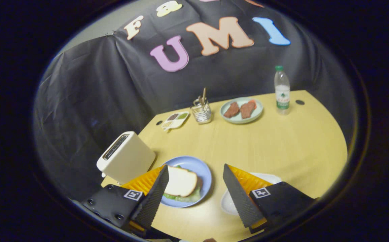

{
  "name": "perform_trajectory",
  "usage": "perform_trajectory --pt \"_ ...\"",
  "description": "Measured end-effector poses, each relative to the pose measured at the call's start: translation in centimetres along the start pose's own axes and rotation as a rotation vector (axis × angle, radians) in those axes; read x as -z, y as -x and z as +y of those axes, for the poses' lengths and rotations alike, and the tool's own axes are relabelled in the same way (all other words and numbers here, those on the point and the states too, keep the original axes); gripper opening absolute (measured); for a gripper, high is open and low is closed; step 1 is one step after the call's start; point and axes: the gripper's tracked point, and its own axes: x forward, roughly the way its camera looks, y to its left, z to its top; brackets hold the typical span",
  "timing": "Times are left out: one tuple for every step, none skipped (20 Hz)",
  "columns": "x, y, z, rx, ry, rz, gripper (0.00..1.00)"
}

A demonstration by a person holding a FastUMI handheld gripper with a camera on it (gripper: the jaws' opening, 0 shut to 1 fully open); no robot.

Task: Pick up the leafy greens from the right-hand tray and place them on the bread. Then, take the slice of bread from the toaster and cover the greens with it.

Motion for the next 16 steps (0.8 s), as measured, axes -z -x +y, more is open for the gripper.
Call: perform_trajectory --pt "-1.1 1.1 -1.2 0.019 0.007 -0.05 1.0" --pt "-2.3 2.2 -2.4 0.037 0.012 -0.098 1.0" --pt "-3.3 3.3 -3.5 0.055 0.015 -0.147 1.0" --pt "-4.5 4.4 -4.5 0.069 0.023 -0.202 1.0" --pt "-5.4 5.6 -5.8 0.096 0.03 -0.248 1.0" --pt "-6.6 7.3 -6.4 0.134 0.035 -0.284 1.0" --pt "-7.5 9.3 -7.4 0.171 0.044 -0.332 1.0" --pt "-8.6 10.8 -8.2 0.202 0.059 -0.379 1.0" --pt "-9.3 12.2 -8.8 0.238 0.076 -0.415 1.0" --pt "-9.8 13.6 -9.2 0.275 0.095 -0.444 1.0" --pt "-10.2 15.0 -9.3 0.306 0.114 -0.47 1.0" --pt "-10.9 16.3 -9.3 0.328 0.131 -0.5 1.0" --pt "-11.3 17.5 -9.0 0.348 0.142 -0.519 1.0" --pt "-11.8 18.5 -8.7 0.354 0.15 -0.542 1.0" --pt "-12.1 19.3 -8.2 0.365 0.154 -0.559 1.0" --pt "-12.2 19.8 -8.0 0.37 0.156 -0.565 1.0"
